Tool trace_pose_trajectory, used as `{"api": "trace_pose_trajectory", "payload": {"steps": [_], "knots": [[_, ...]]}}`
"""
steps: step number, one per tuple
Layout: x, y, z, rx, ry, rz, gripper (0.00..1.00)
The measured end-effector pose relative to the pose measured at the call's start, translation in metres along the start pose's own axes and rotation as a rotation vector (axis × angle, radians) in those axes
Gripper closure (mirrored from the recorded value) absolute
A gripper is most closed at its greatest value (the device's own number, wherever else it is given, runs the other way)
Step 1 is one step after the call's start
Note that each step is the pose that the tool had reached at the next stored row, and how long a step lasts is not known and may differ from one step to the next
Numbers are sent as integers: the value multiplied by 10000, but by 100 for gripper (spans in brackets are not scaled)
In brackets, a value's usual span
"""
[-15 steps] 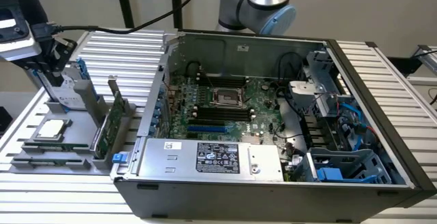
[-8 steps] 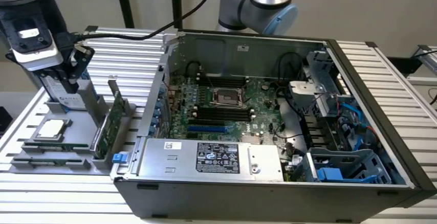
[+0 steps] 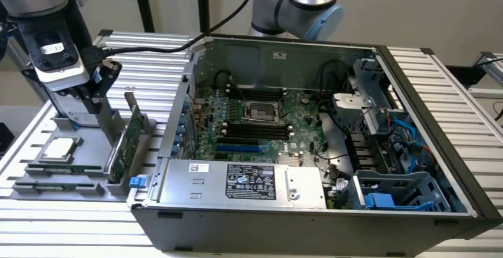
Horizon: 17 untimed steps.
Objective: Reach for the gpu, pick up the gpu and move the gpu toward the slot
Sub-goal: 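Reach for the gpu, then pick up the gpu and move the gpu toward the slot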
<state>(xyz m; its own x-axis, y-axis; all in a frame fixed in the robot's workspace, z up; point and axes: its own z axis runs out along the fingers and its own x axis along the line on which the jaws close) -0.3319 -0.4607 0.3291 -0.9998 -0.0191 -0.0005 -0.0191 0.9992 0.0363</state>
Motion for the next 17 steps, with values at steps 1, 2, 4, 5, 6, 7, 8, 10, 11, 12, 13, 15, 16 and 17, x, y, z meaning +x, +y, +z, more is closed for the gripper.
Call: {"api": "trace_pose_trajectory", "payload": {"steps": [1, 2, 4, 5, 6, 7, 8, 10, 11, 12, 13, 15, 16, 17], "knots": [[-24, -6, 11, 3, -2, 0, 89], [-50, -11, 20, 6, -2, 0, 89], [-109, -19, 34, 15, -1, -1, 89], [-140, -22, 37, 22, -1, -1, 89], [-163, -24, 37, 24, 3, 1, 89], [-170, -29, 38, 23, 8, 2, 89], [-170, -29, 38, 20, 10, 5, 89], [-170, -29, 38, 21, 11, 5, 89], [-171, -29, 37, 21, 12, 4, 89], [-171, -29, 37, 21, 11, 4, 89], [-171, -29, 37, 21, 12, 4, 89], [-171, -29, 37, 21, 12, 4, 89], [-171, -29, 37, 21, 12, 4, 89], [-171, -29, 37, 21, 11, 4, 89]]}}
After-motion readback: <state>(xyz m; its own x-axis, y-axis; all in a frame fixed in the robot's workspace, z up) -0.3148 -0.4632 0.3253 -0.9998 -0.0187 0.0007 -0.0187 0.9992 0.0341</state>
